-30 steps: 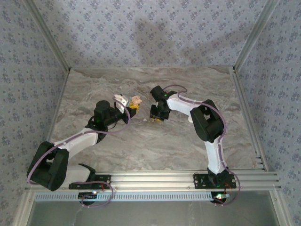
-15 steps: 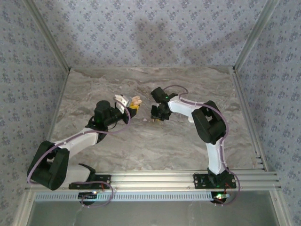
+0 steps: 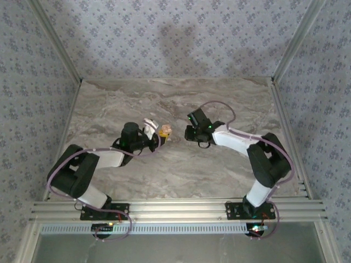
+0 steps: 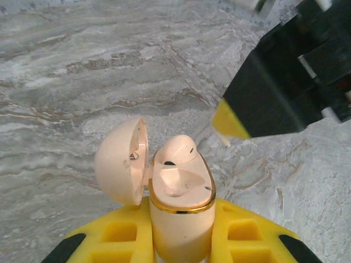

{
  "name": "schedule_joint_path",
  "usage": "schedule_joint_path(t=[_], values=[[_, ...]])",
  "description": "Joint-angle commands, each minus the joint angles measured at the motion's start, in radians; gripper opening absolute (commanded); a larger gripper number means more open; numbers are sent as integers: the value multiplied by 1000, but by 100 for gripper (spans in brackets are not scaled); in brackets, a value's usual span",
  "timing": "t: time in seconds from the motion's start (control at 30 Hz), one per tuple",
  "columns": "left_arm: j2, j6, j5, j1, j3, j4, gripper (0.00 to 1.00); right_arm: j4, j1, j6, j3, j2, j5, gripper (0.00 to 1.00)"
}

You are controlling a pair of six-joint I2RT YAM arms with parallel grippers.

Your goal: Insert the wireless bluetooth earbuds into the charging case

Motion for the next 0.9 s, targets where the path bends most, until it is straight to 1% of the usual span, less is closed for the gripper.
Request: schedule_joint_path(t=[0.0,0.23,0.4,0.6,0.87], values=[[42,-22,54,-26,16,120,19,109,13,-26,-57,-87,56,26],[114,-15,91,-58,55,196,19,189,38,-115,-118,-209,78,26],[131,7,112,-70,66,234,19,250,59,-152,-143,-271,71,26],[131,46,109,-81,68,271,19,323,105,-183,-161,-302,81,26],[111,63,83,-88,70,298,19,359,155,-202,-172,-310,121,26]])
